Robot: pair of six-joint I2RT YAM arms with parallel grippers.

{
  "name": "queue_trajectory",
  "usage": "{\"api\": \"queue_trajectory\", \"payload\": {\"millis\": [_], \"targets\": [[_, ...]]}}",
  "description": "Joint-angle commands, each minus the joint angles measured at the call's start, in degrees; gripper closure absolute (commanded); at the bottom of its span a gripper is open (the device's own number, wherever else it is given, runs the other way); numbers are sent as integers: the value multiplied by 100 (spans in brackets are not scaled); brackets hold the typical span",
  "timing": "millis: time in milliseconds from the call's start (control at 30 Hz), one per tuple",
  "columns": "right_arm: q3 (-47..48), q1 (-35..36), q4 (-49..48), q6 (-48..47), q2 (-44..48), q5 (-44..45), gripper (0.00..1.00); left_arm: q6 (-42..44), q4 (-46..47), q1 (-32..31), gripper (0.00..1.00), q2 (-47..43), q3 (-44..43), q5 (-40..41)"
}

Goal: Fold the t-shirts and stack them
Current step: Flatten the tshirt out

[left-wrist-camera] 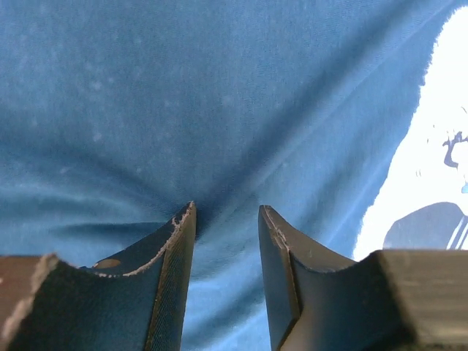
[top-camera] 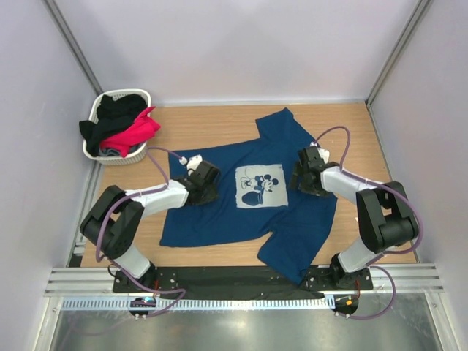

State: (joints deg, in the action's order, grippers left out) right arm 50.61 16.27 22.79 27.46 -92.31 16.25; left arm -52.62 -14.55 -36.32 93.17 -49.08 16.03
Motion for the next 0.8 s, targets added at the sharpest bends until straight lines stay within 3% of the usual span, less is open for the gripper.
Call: {"api": "queue_trajectory", "payload": {"millis": [0, 333, 500, 633, 767], "targets": [[-515, 25, -55, 189, 468, 238, 5, -380, -803, -288, 58, 9, 443, -188], [-1545, 25, 235, 777, 1373, -104, 11, -837, -1655, -815, 58, -501, 689, -135], [-1853, 51, 384, 1226, 1760, -798, 16, -820, -2052, -895, 57, -694, 593, -162], [-1213, 113, 1262, 1157, 2207, -562, 13, -627, -2683, -886, 48, -835, -160, 198], [341, 113, 1991, 464, 2324, -176, 4, -40, -3098, -563, 27, -1002, -1135, 514]]}}
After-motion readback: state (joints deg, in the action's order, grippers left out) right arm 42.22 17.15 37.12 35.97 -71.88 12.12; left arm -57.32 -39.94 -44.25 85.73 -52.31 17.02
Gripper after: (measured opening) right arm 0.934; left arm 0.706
